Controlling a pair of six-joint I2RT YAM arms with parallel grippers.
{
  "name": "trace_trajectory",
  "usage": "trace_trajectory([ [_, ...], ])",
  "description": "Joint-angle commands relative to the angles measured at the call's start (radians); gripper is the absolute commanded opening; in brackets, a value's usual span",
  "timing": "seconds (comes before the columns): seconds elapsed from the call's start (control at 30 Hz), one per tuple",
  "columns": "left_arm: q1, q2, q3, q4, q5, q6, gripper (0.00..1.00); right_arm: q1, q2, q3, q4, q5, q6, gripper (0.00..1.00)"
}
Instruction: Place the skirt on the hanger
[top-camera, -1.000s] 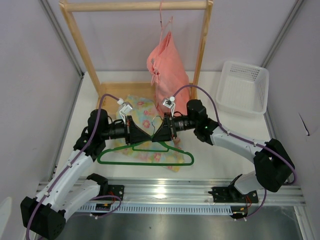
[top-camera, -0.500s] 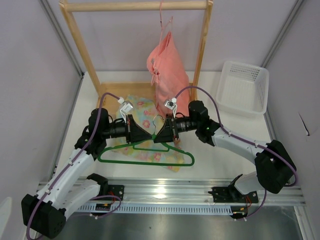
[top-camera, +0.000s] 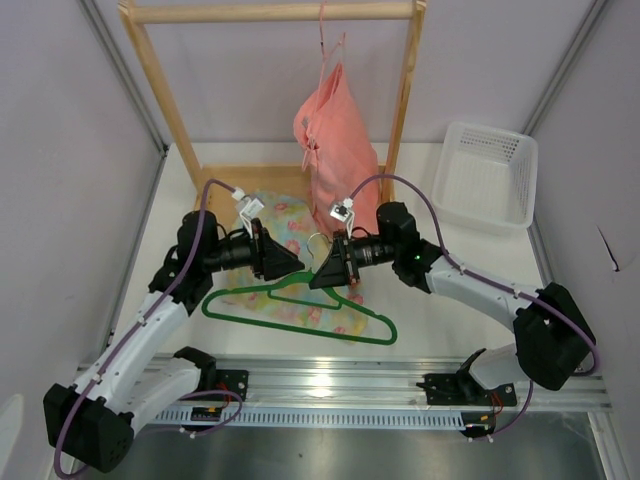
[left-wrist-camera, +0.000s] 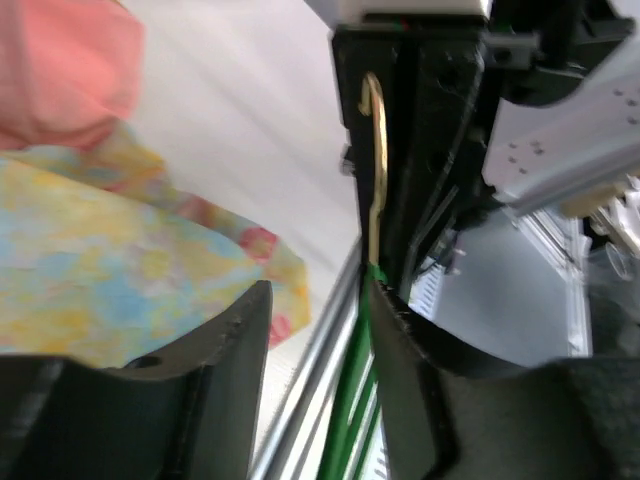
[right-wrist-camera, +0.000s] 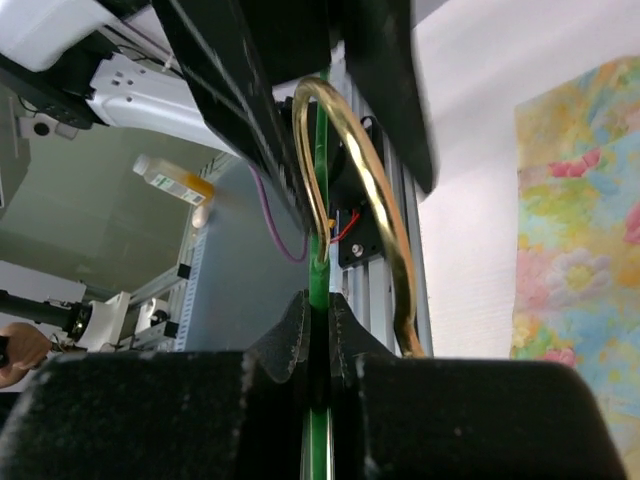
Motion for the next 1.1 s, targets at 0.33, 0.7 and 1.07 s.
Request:
trace_trajectory([
  [0.33,0.03,-0.139,0.217,-0.317,-0.365,0.031,0.72,0.107,-0.069,-0.01,-0.197,0.387,-0.17,0.0],
  [0.7,-0.005,-0.297,0.01,-0.434,-0.406,-0.098,0.64,0.204,0.044,-0.075,-0.002,0.567,-0.123,0.0],
  [1.07,-0.008,-0.225,-0.021,-0.583,-0.664,-0.199,0.55,0.285,0.176,0.011,0.006,0.76,-0.108,0.0],
])
